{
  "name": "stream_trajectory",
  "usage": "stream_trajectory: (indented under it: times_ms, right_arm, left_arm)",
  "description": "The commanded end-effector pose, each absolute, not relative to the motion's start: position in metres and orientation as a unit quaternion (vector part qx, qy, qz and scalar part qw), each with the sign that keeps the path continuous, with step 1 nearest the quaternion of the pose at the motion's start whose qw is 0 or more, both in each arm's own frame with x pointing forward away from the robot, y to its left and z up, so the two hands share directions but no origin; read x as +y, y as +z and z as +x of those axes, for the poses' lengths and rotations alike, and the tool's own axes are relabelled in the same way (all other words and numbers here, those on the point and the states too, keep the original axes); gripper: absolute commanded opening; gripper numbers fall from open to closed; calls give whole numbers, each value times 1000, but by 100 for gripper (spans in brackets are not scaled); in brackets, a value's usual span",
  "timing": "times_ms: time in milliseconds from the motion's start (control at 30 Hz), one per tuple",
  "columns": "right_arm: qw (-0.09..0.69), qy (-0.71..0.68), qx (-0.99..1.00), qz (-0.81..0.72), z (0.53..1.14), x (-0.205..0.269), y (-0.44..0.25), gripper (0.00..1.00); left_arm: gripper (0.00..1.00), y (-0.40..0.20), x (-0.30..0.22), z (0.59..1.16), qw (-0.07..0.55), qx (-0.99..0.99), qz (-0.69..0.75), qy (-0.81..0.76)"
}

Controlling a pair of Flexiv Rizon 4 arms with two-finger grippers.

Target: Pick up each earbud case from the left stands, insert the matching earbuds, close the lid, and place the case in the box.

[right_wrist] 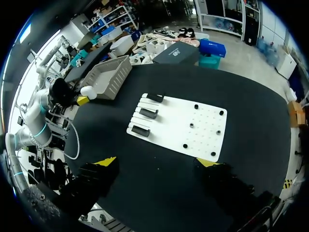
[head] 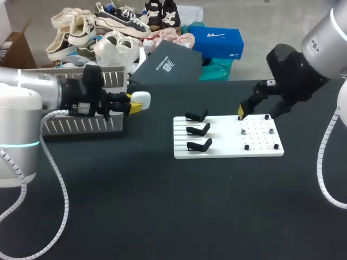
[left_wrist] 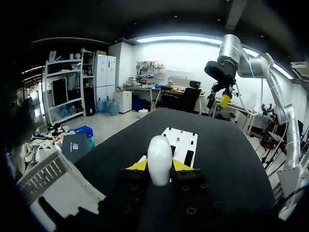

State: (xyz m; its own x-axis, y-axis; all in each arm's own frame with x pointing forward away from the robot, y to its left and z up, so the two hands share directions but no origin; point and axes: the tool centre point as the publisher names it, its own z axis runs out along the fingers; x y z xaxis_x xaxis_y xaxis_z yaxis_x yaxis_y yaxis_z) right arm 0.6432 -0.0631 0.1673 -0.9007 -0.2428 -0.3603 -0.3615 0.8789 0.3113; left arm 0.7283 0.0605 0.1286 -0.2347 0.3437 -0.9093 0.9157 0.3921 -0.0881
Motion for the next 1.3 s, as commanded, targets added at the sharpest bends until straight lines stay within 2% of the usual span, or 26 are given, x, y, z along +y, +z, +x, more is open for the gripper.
stream_trajectory:
  times_ms: [33, 567, 933, 1133, 1167, 1233, 1267, 1300]
  right_arm:
    - [160, 188, 956, -157, 642, -64, 167, 100]
    - [160, 188, 956, -157, 642, -64, 167, 100]
    - [160, 188, 956, -157, 642, -64, 167, 100]
    - [160, 188, 956, -157, 642, -64, 167, 100]
    - [160, 188, 956, -157, 642, -64, 167, 100]
    - [160, 188, 956, -157, 642, -64, 167, 100]
    - [160, 188, 956, -157, 642, -64, 167, 100]
    - [160, 188, 956, -157, 642, -64, 167, 100]
  left_arm:
    - [0, 132, 76, 717, 448, 736, 414, -295]
    - [0, 105, 178, 737, 464, 832, 239, -187]
    - [0, 106, 178, 787, 466, 831, 237, -189]
    - [0, 101, 174, 815, 444, 836, 245, -210]
    - [18, 101, 173, 817, 440, 837, 247, -211]
    - [64, 101, 172, 822, 433, 837, 254, -217]
    - [81, 101, 172, 822, 431, 839, 255, -214]
    - [81, 101, 172, 823, 431, 839, 256, -214]
